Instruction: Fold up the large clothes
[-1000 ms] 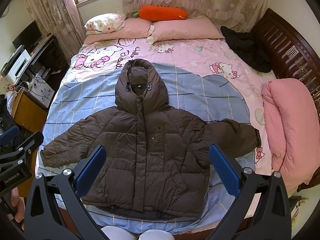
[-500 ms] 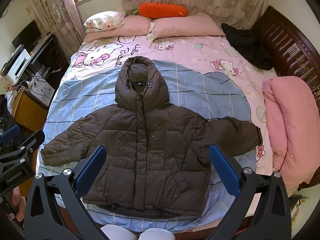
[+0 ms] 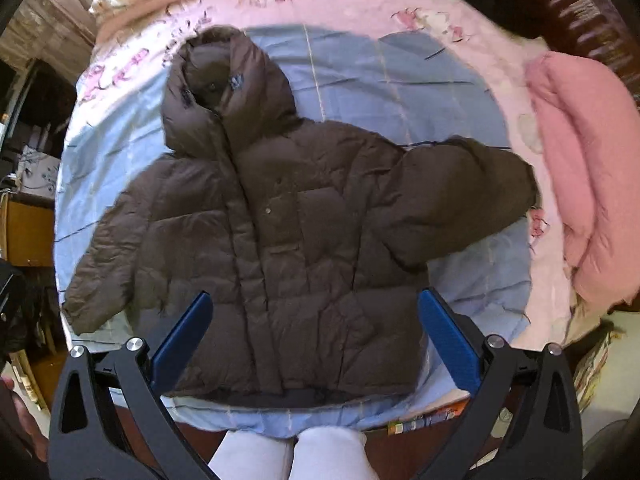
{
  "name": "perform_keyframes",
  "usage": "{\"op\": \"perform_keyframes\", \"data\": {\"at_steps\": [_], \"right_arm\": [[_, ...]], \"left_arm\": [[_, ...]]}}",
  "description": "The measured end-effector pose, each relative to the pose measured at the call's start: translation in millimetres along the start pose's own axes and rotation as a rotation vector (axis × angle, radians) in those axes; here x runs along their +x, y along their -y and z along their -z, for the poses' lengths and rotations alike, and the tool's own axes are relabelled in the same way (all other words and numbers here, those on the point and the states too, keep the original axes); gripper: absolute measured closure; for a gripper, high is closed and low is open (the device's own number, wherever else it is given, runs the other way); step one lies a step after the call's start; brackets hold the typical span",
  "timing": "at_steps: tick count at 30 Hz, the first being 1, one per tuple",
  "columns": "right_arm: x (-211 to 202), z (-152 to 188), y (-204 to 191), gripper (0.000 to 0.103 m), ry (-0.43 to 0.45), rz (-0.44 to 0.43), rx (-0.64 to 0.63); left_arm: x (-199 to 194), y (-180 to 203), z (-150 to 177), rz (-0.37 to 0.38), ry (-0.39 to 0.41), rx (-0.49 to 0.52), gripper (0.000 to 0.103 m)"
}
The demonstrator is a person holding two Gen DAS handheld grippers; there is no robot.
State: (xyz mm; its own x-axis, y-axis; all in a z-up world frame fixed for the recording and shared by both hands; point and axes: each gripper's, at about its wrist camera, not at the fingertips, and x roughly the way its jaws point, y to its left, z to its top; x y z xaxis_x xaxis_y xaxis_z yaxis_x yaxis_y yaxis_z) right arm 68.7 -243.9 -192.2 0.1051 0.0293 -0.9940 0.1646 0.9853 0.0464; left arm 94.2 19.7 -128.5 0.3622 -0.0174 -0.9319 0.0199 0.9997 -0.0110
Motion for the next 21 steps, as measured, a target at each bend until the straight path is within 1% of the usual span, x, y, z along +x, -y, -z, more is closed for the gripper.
{"op": "perform_keyframes", "data": {"at_steps": [1, 2, 3, 4, 5, 6, 7, 8, 9, 10, 11, 12, 13, 14, 15, 16, 17, 18, 19, 20, 21], "right_arm": [[12, -15, -4, 0.001, -0.004, -0.014, -0.025], [28, -40, -8, 0.001, 0.007, -0.052, -0.049], [43, -67, -12, 0.001, 0.031, -0.092, -0.060], [52, -89, -18, 0.001, 0.048, -0.105, -0.064], [65, -120, -27, 0.001, 0.083, -0.099, -0.077], [74, -141, -34, 0.001, 0.105, -0.085, -0.095], [87, -174, -46, 0.001, 0.133, -0.056, -0.120], [99, -203, -56, 0.001, 0.164, -0.064, -0.124], [106, -221, -58, 0.001, 0.180, -0.087, -0.122], [121, -246, -66, 0.001, 0.200, -0.114, -0.112], [136, -266, -74, 0.001, 0.212, -0.131, -0.112], [151, -283, -82, 0.001, 0.210, -0.138, -0.126], [173, -304, -90, 0.001, 0.189, -0.141, -0.139], [193, -318, -94, 0.001, 0.164, -0.147, -0.133], [212, -330, -95, 0.001, 0.141, -0.146, -0.103], [224, -337, -95, 0.006, 0.129, -0.157, -0.056], [237, -344, -91, 0.009, 0.114, -0.196, 0.013], [248, -348, -88, 0.013, 0.096, -0.235, 0.080], [256, -350, -89, 0.017, 0.089, -0.251, 0.110], [264, -353, -91, 0.019, 0.089, -0.255, 0.120], [269, -355, -97, 0.025, 0.098, -0.239, 0.102]], "left_arm": [[16, 0, -10, 0.014, -0.006, 0.003, 0.002], [36, 0, -22, 0.033, -0.005, 0.008, 0.002], [63, 0, -44, 0.044, 0.006, 0.015, 0.002], [81, 0, -62, 0.047, 0.018, 0.016, 0.002], [106, -2, -90, 0.060, 0.050, 0.013, 0.002], [121, -3, -108, 0.064, 0.064, 0.008, 0.002], [140, -4, -129, 0.055, 0.077, -0.007, 0.002], [165, -8, -155, 0.056, 0.093, -0.030, 0.002], [182, -10, -171, 0.065, 0.093, -0.053, 0.002], [201, -13, -184, 0.075, 0.089, -0.084, 0.002], [228, -20, -200, 0.101, 0.078, -0.136, 0.002], [247, -22, -208, 0.126, 0.064, -0.172, 0.002], [266, -25, -215, 0.157, 0.048, -0.209, 0.002], [291, -28, -223, 0.209, 0.036, -0.264, 0.002], [304, -30, -227, 0.235, 0.027, -0.291, 0.003], [323, -30, -231, 0.256, 0.012, -0.317, 0.003], [340, -27, -236, 0.256, -0.001, -0.322, 0.006], [350, -23, -236, 0.242, -0.009, -0.317, 0.012], [364, -18, -237, 0.206, -0.025, -0.299, 0.015], [374, -14, -238, 0.177, -0.040, -0.282, 0.029], [386, -8, -238, 0.156, -0.056, -0.253, 0.041]]}}
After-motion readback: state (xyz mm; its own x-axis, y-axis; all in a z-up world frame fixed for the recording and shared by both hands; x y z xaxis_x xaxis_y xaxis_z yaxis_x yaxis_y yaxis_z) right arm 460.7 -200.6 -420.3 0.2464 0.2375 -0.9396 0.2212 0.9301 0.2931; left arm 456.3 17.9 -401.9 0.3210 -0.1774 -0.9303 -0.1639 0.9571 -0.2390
